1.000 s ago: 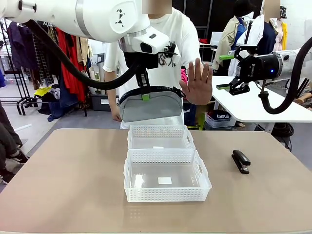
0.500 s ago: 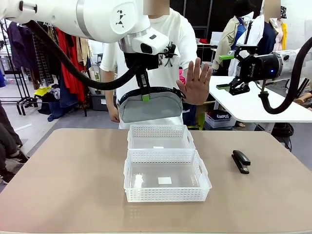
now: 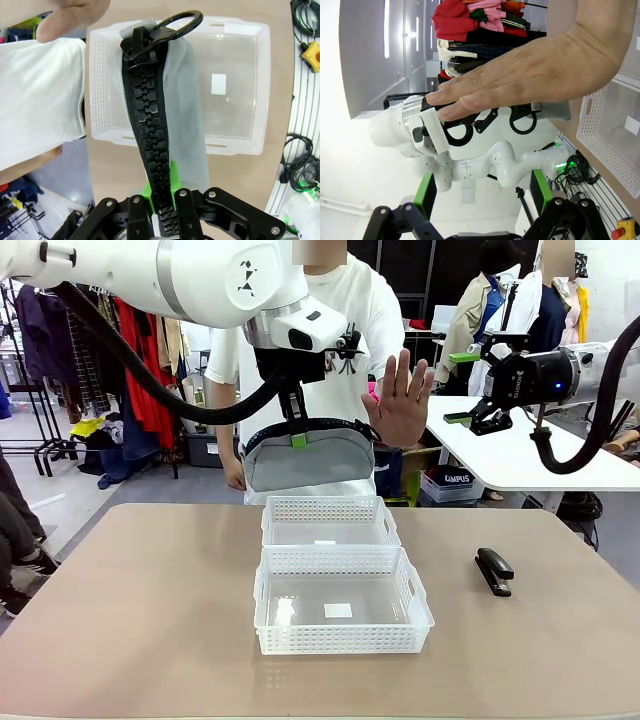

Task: Distribute items into two baskets.
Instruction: Move the picked Pencil pouch towards the Organizing basket indicated by the person, stopping as directed.

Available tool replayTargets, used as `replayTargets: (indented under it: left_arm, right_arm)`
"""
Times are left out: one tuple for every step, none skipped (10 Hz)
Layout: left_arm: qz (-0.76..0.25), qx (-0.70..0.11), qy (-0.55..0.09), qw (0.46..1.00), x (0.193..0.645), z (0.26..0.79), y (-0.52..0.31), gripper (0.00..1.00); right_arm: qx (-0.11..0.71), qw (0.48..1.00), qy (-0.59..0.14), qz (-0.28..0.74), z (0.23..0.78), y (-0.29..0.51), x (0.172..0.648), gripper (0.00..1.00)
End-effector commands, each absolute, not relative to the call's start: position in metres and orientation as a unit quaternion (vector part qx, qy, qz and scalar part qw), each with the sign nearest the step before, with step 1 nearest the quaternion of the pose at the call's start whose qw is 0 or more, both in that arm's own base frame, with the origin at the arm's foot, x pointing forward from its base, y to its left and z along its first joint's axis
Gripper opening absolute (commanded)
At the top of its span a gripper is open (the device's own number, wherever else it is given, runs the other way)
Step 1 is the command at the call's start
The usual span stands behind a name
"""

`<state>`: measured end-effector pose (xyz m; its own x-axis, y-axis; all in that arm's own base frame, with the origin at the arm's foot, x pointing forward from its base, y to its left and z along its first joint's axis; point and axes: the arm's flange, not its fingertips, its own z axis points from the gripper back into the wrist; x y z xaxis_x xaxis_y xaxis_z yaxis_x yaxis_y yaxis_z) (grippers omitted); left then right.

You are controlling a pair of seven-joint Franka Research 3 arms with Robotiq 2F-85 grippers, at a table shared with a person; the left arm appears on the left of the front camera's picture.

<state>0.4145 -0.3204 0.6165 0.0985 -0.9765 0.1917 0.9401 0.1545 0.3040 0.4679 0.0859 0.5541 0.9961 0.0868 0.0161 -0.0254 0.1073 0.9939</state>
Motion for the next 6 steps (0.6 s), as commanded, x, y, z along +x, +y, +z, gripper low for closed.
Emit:
replayTargets:
  left_arm:
    - [-0.650,0.053,-0.175,0.737,0.4134,0.6180,-0.3197,0.00]
    - [-0.650,0.053,-0.175,0.737,0.4134,0.6180,-0.3197,0.00]
    - [-0.650,0.053,-0.175,0.737,0.4134,0.6180,-0.3197,0.00]
    - [-0.650,0.053,-0.175,0.737,0.4134,0.6180,-0.3197,0.00]
    - [-0.650,0.053,-0.175,0.737,0.4134,0.6180,-0.3197,0.00]
    - [-0.650,0.053,-0.175,0.737,0.4134,0.6180,-0.3197,0.00]
  right_arm:
    - [0.667,0.744,0.024,0.036,0.5560,0.0854,0.4668,1.00]
    - [0.667,0.744,0.024,0.036,0.5560,0.0854,0.4668,1.00]
    - [0.667,0.744,0.024,0.036,0.5560,0.0854,0.4668,1.00]
    - [0.667,0.744,0.024,0.036,0.5560,0.0854,0.4668,1.00]
    - [0.667,0.744,0.024,0.036,0.5560,0.0854,0.4668,1.00]
    - [0.667,0.744,0.024,0.036,0.5560,0.0854,0.4668,1.00]
